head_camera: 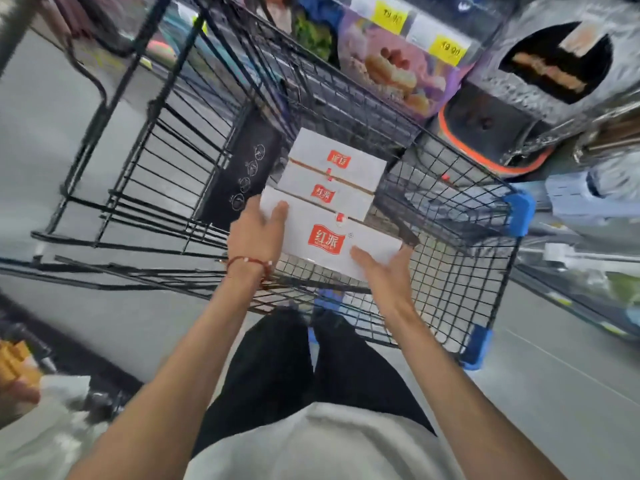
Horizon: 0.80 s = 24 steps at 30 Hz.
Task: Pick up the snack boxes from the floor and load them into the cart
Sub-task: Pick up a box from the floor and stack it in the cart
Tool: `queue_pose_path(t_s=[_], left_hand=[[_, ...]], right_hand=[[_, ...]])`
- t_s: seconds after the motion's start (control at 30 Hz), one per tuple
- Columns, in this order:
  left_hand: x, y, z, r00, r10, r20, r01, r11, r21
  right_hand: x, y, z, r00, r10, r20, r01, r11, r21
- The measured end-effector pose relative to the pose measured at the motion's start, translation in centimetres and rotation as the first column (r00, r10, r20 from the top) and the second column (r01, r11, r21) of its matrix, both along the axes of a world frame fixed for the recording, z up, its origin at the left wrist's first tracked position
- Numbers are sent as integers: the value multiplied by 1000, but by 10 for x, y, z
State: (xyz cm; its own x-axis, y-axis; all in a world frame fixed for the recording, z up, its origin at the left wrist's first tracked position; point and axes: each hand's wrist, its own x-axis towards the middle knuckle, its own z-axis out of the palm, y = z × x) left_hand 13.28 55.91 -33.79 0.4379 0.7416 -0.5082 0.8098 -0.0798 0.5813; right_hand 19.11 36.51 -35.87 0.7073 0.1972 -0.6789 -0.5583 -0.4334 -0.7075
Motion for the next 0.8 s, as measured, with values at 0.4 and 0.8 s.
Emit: queue_pose_path(t_s=[0.4, 0.8], left_hand=[[38, 57, -128, 957, -46, -288, -22, 974, -226], [67, 66, -216, 936, -109, -336, 7, 956, -292]], right_hand=[[5, 45, -100, 980, -69, -185, 58, 996, -66], [22, 62, -185, 976, -176, -127, 164, 982, -97]])
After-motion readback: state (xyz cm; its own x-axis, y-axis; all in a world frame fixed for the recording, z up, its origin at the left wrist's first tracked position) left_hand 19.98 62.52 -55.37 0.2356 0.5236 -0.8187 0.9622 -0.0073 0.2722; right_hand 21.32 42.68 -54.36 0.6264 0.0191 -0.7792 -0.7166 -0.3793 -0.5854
